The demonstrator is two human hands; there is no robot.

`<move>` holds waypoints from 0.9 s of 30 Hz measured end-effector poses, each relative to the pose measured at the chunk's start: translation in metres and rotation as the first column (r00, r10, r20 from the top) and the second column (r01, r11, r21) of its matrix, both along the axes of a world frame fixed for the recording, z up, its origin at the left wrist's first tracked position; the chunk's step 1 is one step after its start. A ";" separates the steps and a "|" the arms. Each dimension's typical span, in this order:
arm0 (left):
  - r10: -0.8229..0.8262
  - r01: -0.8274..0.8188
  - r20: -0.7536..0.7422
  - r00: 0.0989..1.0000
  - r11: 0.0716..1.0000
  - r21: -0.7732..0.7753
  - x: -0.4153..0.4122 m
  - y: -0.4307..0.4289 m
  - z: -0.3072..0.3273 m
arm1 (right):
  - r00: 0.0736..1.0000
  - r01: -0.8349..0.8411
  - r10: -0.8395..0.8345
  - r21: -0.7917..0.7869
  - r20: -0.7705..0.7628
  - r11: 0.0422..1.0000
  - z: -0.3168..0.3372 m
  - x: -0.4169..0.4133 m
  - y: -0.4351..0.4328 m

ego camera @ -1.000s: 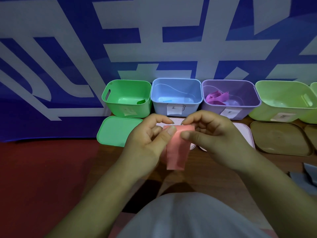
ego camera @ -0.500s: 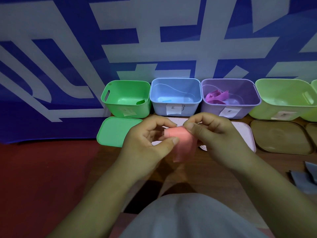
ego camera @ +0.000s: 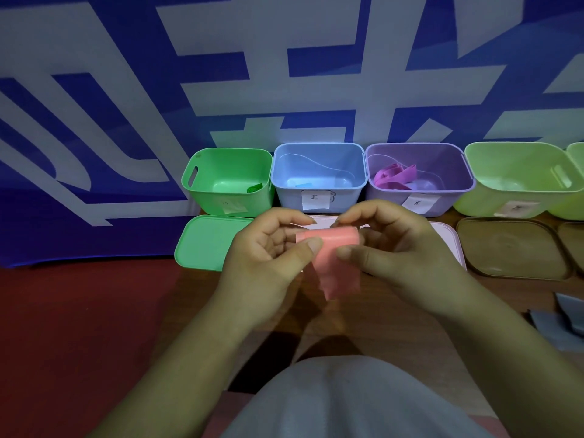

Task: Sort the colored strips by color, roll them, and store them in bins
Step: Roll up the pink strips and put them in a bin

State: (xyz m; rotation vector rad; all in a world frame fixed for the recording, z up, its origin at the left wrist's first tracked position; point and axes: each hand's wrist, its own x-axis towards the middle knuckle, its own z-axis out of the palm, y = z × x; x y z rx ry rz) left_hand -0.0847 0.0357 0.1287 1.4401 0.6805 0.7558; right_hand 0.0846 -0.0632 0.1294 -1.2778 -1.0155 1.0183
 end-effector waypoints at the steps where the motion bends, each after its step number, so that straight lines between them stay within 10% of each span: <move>1: 0.003 -0.003 -0.004 1.000 1.000 -0.004 0.001 -0.001 0.000 | 1.000 0.000 0.000 0.009 0.002 1.000 0.000 0.000 0.000; 27: -0.077 0.074 0.036 0.996 0.996 0.056 0.020 -0.016 0.004 | 0.980 0.198 -0.194 -0.109 0.047 0.974 0.012 0.013 -0.012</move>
